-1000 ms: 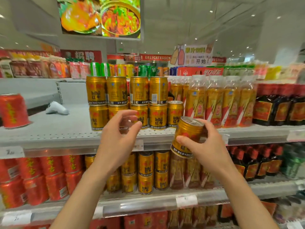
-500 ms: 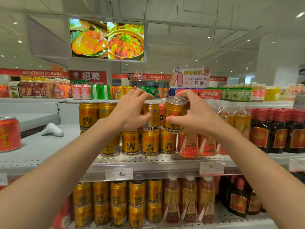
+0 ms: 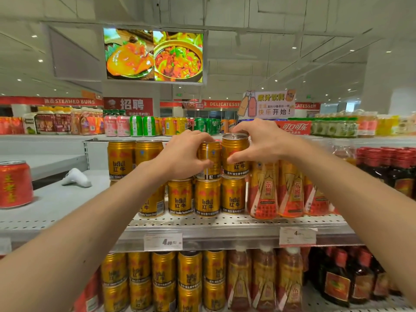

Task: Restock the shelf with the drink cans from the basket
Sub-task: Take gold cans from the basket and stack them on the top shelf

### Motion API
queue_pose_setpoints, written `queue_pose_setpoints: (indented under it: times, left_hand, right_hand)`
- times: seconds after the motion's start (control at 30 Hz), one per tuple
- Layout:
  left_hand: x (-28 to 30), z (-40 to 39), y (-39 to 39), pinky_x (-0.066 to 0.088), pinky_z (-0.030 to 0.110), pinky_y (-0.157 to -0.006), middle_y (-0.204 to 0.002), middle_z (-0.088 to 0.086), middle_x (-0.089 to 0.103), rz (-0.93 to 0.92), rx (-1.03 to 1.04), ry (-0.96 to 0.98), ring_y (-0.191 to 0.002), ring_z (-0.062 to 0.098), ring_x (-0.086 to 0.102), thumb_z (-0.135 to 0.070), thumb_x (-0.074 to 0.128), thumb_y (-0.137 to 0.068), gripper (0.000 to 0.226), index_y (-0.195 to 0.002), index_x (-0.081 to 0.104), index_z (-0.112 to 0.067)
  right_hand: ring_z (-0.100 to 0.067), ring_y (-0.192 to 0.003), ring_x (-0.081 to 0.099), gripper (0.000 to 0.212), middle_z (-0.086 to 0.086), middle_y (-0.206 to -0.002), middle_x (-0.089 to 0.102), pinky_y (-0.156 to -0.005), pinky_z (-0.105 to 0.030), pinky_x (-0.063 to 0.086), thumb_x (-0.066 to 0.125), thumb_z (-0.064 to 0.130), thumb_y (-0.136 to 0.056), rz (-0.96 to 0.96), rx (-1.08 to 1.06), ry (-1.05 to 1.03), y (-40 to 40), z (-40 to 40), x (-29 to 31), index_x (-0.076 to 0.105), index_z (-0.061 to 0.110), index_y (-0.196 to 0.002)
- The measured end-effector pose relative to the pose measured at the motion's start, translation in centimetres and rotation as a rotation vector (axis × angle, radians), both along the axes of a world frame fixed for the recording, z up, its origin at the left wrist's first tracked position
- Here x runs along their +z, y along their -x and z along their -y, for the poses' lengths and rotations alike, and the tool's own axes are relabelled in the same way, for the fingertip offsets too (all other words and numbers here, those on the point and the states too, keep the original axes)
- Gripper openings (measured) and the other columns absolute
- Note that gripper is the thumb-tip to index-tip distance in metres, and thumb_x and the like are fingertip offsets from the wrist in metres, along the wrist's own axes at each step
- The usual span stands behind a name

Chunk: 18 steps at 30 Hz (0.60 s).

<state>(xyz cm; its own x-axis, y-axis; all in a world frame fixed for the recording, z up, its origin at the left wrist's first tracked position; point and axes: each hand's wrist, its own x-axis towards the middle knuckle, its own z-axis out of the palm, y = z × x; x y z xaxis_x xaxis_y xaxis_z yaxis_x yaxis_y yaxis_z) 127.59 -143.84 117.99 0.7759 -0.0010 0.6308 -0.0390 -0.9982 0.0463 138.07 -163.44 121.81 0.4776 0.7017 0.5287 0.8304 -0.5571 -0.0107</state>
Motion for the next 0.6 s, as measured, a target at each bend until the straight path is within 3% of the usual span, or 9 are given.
queue_pose_setpoints:
  times: [0.13, 0.3, 0.43, 0.6]
  left_hand:
    - [-0.3, -0.1, 0.0, 0.040, 0.050, -0.112, -0.144, -0.001, 0.058, 0.020, -0.008, 0.005, -0.136, 0.020, 0.047, -0.043, 0.073, -0.089, 0.063, -0.145, 0.052, -0.024]
    - [-0.5, -0.1, 0.1, 0.038, 0.050, -0.114, -0.146, -0.002, 0.058, 0.037, -0.017, 0.001, -0.137, 0.020, 0.046, -0.042, 0.072, -0.089, 0.061, -0.144, 0.052, -0.025]
    - [-0.6, 0.0, 0.1, 0.035, 0.052, -0.116, -0.147, -0.003, 0.057, 0.042, -0.008, -0.008, -0.139, 0.021, 0.043, -0.043, 0.070, -0.091, 0.060, -0.145, 0.052, -0.027]
    - [-0.8, -0.1, 0.1, 0.031, 0.052, -0.117, -0.148, -0.004, 0.056, 0.061, 0.009, 0.000, -0.141, 0.021, 0.040, -0.046, 0.069, -0.091, 0.061, -0.147, 0.050, -0.032]
  right_hand:
    - [-0.018, -0.116, 0.058, 0.071, 0.012, -0.109, 0.068, -0.114, -0.050, 0.028, 0.065, 0.076, -0.076, 0.030, -0.019, 0.080, -1.5, -0.6, -0.7, 0.062, 0.030, -0.130]
    - [-0.021, -0.129, 0.051, 0.066, 0.007, -0.121, 0.068, -0.123, -0.055, 0.010, 0.054, 0.078, -0.083, 0.074, -0.071, 0.159, -1.5, -0.7, -0.9, 0.062, 0.033, -0.132]
    - [-0.023, -0.132, 0.047, 0.060, 0.002, -0.129, 0.060, -0.120, -0.056, 0.018, 0.055, 0.078, -0.083, 0.133, -0.097, 0.191, -1.2, -0.7, -0.9, 0.068, 0.036, -0.124]
    - [-0.022, -0.128, 0.049, 0.059, 0.005, -0.122, 0.062, -0.120, -0.056, 0.020, 0.059, 0.077, -0.081, 0.190, -0.099, 0.152, -0.9, -1.0, -1.1, 0.070, 0.034, -0.119]
